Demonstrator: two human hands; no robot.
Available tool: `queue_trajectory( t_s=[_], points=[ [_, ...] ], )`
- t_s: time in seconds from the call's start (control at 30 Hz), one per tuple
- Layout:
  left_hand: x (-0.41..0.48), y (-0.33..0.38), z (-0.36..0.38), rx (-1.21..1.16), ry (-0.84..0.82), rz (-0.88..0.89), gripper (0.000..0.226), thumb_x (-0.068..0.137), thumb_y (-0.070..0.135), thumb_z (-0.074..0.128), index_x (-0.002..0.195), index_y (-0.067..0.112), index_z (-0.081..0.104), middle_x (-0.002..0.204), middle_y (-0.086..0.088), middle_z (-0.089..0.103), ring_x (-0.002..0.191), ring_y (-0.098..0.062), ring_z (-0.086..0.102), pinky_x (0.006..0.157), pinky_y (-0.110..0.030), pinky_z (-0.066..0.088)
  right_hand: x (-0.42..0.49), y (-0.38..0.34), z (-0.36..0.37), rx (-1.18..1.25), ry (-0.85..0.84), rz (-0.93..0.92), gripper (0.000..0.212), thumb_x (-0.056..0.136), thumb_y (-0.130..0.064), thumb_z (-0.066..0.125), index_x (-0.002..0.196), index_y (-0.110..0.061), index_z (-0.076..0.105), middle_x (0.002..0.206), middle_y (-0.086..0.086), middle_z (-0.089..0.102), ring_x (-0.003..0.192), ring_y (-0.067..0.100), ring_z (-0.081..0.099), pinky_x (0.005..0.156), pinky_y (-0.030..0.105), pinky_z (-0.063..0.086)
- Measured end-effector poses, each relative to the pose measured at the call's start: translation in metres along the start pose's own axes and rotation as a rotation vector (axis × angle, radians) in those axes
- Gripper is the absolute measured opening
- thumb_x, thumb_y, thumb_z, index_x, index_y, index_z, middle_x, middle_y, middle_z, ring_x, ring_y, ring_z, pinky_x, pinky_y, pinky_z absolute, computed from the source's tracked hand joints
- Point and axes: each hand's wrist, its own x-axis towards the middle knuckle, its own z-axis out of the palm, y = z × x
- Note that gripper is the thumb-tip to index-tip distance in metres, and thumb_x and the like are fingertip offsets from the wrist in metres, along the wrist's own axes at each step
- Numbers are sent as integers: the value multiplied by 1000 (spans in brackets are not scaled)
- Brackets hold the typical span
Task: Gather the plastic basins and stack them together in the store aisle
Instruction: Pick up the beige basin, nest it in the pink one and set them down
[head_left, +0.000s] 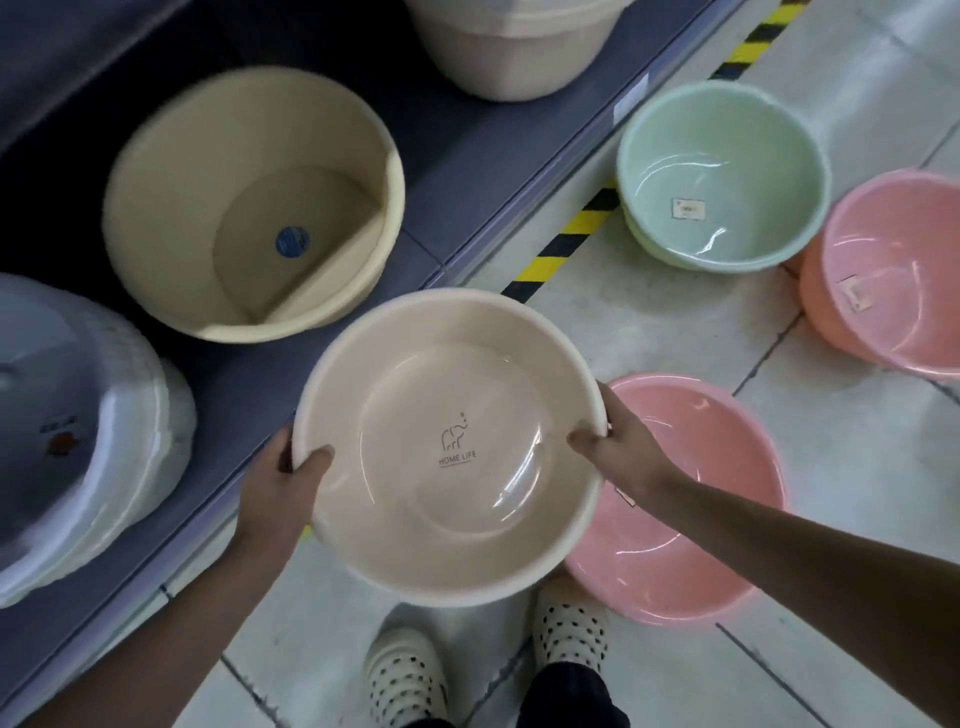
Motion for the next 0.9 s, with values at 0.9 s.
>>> queue_trajectory(
  t_s=[0.9],
  points=[
    [-99,53,281,336,-422,152,37,87,2,61,119,18,69,99,-3,70,91,-24,64,77,-27,47,-122,196,-151,213,594,465,52,86,-8,54,137,-21,48,112,6,59,97,29,57,52,31,51]
  ],
)
